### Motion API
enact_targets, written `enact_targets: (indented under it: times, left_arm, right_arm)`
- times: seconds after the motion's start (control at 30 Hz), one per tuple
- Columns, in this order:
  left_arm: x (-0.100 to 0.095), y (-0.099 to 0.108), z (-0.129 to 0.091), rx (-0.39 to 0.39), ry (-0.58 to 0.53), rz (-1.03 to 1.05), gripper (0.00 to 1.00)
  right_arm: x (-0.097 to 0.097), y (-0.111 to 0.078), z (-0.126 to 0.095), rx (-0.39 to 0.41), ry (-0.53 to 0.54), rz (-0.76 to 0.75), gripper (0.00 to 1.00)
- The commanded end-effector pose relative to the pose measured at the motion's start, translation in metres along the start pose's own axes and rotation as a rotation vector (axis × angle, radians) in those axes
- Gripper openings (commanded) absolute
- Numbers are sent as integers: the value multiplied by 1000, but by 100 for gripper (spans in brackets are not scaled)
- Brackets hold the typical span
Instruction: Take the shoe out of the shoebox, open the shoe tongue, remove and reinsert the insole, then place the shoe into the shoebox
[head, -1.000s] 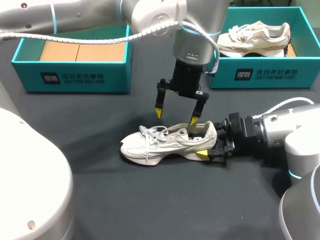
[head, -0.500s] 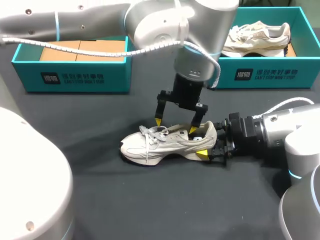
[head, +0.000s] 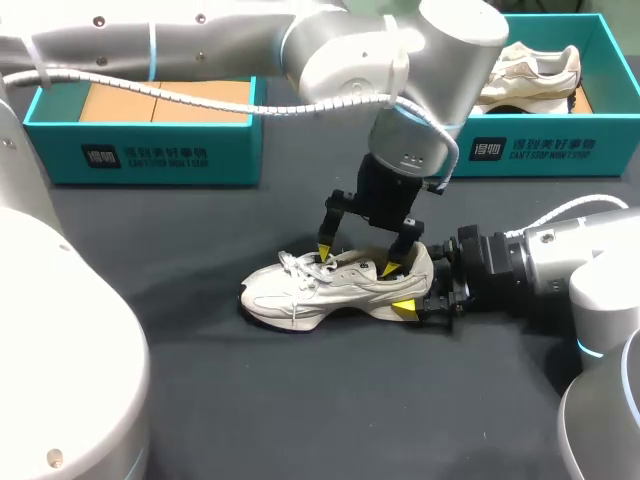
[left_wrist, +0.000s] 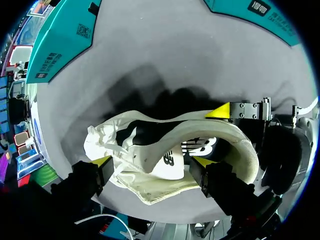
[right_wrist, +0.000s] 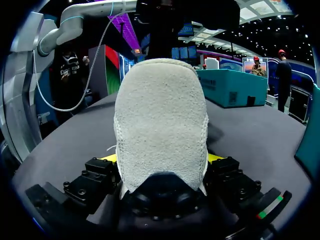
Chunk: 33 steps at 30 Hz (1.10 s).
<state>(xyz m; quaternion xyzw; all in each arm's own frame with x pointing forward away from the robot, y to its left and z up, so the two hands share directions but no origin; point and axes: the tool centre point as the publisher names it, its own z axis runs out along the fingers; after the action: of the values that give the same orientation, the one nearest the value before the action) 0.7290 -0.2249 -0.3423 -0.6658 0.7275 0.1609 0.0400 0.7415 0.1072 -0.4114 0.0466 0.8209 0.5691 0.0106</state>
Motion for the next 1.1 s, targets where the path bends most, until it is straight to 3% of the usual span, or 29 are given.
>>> enact_targets:
  times: [0.03, 0.2, 0.73, 1.1]
  left_arm:
    - [0, 1, 4, 9, -14, -24, 100]
    - [-1, 4, 6, 37, -29, -61, 100]
    - [-4, 7, 18, -8, -107, -81, 100]
    - [-19, 10, 17, -30, -120, -105, 75]
  right_arm:
    - [-1, -1, 1, 3, -2, 0, 0]
    - [-1, -1, 1, 3, -2, 0, 0]
    - [-1, -1, 1, 3, -2, 0, 0]
    - [-1, -1, 1, 3, -2, 0, 0]
